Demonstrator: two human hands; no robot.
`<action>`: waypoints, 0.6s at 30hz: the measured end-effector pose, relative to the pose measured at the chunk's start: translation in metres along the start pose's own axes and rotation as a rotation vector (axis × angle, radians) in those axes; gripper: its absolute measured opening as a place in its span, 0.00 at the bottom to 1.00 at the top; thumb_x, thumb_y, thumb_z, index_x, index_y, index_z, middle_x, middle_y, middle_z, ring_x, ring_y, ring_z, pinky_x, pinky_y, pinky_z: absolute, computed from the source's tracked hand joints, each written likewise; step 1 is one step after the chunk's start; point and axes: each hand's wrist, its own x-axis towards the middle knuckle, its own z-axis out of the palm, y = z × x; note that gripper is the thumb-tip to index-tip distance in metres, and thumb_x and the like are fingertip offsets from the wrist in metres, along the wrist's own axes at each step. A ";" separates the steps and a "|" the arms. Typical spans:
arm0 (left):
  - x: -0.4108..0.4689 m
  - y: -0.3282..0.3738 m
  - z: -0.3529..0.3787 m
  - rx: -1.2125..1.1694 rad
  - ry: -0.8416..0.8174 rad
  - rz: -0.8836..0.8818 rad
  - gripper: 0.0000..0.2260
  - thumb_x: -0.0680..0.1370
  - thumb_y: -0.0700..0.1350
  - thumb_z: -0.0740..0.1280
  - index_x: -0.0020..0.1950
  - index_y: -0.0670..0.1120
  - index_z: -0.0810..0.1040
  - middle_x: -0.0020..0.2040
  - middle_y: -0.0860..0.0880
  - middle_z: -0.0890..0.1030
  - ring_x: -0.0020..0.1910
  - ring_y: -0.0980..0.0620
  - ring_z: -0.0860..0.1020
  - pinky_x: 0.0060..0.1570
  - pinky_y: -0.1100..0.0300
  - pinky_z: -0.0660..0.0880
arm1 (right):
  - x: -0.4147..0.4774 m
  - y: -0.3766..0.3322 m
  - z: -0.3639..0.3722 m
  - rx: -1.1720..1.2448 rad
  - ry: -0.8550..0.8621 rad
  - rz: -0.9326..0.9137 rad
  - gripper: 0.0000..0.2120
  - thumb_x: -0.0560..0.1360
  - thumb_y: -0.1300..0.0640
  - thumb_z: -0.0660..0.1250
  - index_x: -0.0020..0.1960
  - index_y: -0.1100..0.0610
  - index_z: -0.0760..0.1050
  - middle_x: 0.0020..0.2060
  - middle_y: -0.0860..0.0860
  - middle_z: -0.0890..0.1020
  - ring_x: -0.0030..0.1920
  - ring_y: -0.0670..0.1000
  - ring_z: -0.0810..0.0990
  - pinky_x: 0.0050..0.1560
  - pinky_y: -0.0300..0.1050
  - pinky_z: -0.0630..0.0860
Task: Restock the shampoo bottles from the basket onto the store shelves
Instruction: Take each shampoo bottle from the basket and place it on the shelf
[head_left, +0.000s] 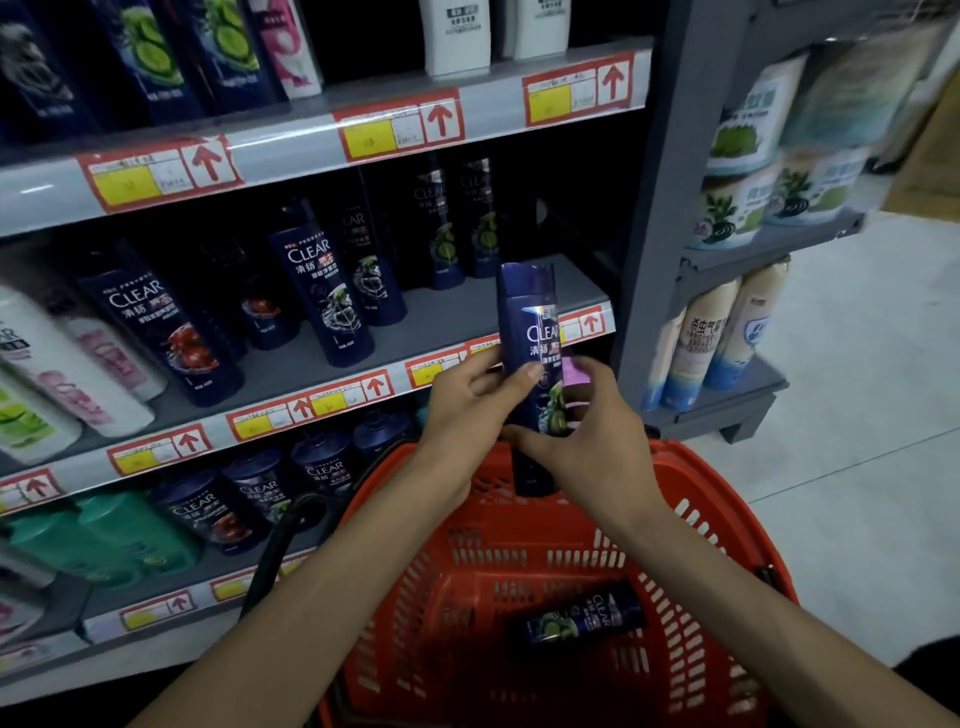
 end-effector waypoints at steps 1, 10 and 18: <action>0.003 -0.001 0.000 -0.022 0.010 0.008 0.13 0.81 0.43 0.71 0.66 0.48 0.82 0.53 0.48 0.88 0.52 0.49 0.87 0.48 0.57 0.81 | 0.004 0.000 0.002 0.005 -0.012 0.007 0.42 0.64 0.43 0.82 0.71 0.52 0.67 0.52 0.43 0.80 0.48 0.42 0.81 0.48 0.42 0.80; 0.043 0.007 -0.009 -0.105 0.046 0.091 0.14 0.84 0.40 0.67 0.69 0.45 0.79 0.59 0.48 0.87 0.60 0.50 0.84 0.64 0.49 0.80 | 0.053 -0.011 0.018 -0.064 0.010 -0.002 0.28 0.64 0.41 0.81 0.59 0.49 0.76 0.41 0.39 0.80 0.40 0.36 0.78 0.40 0.35 0.74; 0.095 0.020 -0.027 -0.122 0.086 0.107 0.15 0.83 0.41 0.68 0.70 0.43 0.76 0.59 0.45 0.86 0.60 0.45 0.84 0.61 0.46 0.81 | 0.108 -0.027 0.045 -0.032 0.026 -0.022 0.28 0.63 0.42 0.81 0.59 0.51 0.80 0.41 0.43 0.85 0.43 0.45 0.84 0.46 0.47 0.82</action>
